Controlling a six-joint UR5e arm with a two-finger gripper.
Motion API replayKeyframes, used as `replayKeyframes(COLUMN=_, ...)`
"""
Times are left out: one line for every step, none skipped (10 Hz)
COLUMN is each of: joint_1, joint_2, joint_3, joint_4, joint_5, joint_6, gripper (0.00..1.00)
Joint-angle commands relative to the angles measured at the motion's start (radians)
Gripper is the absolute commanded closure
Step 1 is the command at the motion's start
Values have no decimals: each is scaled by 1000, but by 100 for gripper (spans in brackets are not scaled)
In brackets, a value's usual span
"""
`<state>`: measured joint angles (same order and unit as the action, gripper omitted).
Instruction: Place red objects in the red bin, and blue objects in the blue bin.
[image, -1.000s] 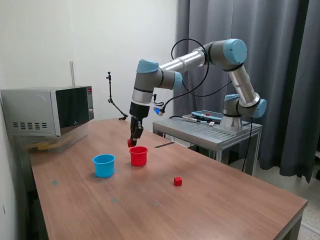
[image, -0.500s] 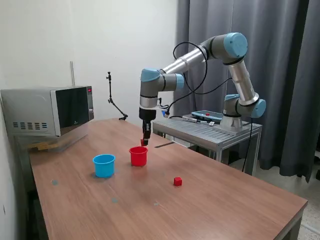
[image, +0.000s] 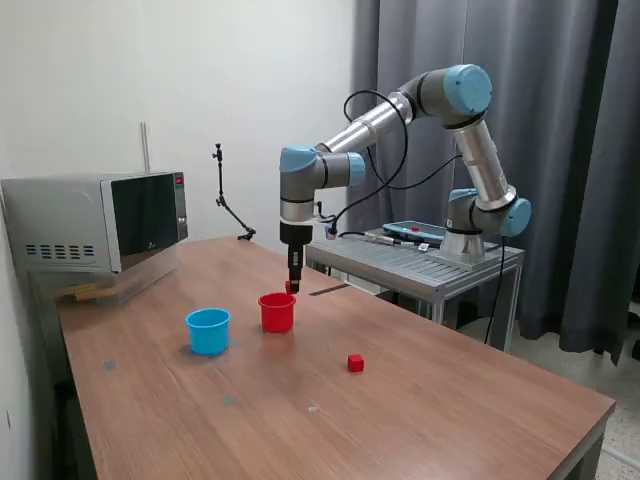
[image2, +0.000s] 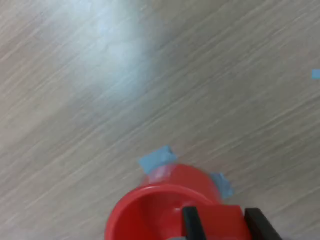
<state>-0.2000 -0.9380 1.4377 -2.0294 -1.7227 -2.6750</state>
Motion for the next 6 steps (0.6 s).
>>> replayKeyframes(joint_1=-18, joint_2=-1, joint_3=6, joint_4=0, joint_5=0, joint_6=4, gripper=100)
replayKeyframes(joint_1=-27, joint_2=-4, joint_3=6, joint_4=-3, joint_5=0, joint_6=4, gripper=100)
replayKeyframes(joint_1=-42, joint_2=-4, joint_3=6, joint_4=-5, joint_5=0, joint_6=4, gripper=100)
replayKeyframes(joint_1=-50, joint_2=-4, joint_3=3, joint_4=-6, joint_5=2, joint_6=6, gripper=100)
replayKeyframes(joint_1=-58, joint_2=-4, joint_3=-2, joint_4=-6, joint_5=2, joint_6=6, gripper=100)
replayKeyframes(joint_1=-64, joint_2=-4, joint_3=-3, joint_4=-6, joint_5=2, joint_6=6, gripper=100)
